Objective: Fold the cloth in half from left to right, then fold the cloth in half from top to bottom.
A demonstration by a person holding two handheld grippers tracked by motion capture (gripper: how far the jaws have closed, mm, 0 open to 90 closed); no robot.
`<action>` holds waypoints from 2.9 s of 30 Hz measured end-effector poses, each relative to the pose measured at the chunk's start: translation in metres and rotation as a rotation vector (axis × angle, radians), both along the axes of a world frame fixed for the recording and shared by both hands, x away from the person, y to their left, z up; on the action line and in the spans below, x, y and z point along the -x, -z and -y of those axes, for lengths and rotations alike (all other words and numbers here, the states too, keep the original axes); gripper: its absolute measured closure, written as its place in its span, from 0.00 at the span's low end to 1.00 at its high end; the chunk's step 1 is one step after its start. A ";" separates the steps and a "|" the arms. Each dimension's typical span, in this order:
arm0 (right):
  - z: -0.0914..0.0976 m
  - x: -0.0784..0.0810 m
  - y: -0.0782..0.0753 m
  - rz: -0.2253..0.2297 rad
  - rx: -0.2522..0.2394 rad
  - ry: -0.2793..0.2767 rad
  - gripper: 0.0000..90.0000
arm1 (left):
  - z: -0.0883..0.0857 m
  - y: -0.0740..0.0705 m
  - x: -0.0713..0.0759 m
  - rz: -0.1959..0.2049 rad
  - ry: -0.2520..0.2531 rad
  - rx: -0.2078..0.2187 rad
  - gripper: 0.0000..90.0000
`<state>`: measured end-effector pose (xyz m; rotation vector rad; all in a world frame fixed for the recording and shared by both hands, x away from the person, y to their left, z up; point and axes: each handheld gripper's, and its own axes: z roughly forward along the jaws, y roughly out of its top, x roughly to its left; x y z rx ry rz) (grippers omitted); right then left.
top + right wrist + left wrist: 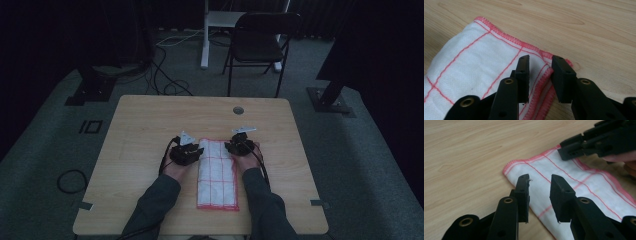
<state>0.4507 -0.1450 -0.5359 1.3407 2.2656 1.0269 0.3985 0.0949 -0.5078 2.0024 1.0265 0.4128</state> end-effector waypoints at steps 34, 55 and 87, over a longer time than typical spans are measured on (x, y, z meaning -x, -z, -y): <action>0.012 -0.009 -0.009 0.025 0.023 0.068 0.69 | 0.009 0.030 -0.047 -0.138 -0.185 -0.012 0.64; 0.001 -0.011 -0.001 -0.035 0.031 0.036 0.94 | 0.021 0.023 -0.060 -0.203 -0.128 -0.065 0.86; 0.011 -0.021 -0.040 0.073 -0.028 0.057 0.96 | 0.019 -0.018 -0.069 -0.105 -0.118 0.008 0.98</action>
